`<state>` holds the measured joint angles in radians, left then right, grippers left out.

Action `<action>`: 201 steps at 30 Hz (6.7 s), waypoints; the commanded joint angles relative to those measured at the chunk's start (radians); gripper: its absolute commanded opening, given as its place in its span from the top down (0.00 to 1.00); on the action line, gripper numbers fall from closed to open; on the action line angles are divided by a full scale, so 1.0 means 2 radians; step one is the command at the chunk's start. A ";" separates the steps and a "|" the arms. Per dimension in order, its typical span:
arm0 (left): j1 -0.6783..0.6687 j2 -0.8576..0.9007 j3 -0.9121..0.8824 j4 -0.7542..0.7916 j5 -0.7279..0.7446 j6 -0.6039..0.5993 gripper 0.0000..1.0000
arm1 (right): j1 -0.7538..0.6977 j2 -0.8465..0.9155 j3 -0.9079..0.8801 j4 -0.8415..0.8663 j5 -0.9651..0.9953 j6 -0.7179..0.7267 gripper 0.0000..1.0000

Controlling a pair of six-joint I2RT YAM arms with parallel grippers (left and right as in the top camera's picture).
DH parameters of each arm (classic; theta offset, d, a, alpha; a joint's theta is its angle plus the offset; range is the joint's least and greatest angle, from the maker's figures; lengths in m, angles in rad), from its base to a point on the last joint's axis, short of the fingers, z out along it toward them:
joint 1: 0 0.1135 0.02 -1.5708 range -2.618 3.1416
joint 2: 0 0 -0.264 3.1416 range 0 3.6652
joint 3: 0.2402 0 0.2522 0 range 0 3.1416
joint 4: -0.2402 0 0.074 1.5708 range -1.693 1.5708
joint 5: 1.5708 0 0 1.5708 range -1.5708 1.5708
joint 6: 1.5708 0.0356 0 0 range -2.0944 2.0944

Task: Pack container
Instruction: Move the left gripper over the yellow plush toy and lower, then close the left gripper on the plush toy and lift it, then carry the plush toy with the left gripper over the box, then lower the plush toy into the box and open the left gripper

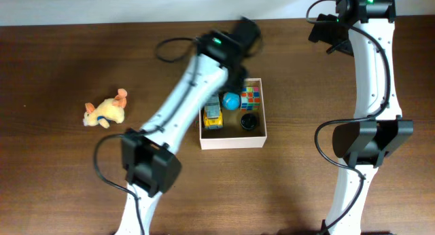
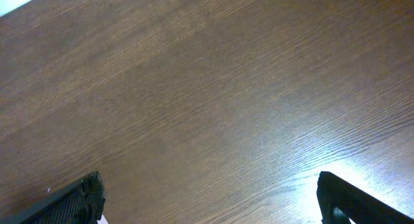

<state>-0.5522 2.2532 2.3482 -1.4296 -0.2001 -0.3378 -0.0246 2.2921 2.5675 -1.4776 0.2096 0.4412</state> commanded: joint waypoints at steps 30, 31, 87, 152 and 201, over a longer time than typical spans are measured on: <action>0.332 0.028 -0.175 0.046 -0.012 0.002 0.16 | -0.002 -0.006 0.001 0.000 0.006 0.003 0.01; 0.332 0.028 -0.182 0.054 -0.012 0.001 0.19 | -0.002 -0.006 0.001 0.000 0.006 0.003 0.01; 0.152 0.028 0.151 -0.081 0.067 -0.012 0.80 | -0.002 -0.006 0.001 0.000 0.006 0.003 0.01; -0.100 0.127 0.133 -0.129 0.112 -0.276 0.76 | -0.002 -0.006 0.001 0.000 0.006 0.003 0.01; -0.037 0.127 0.154 -0.129 0.099 -0.219 0.08 | -0.002 -0.006 0.001 0.000 0.006 0.003 0.01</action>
<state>-0.6655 2.5126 2.5622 -1.6863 0.0189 -0.8562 -0.0246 2.2921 2.5675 -1.4776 0.2092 0.4416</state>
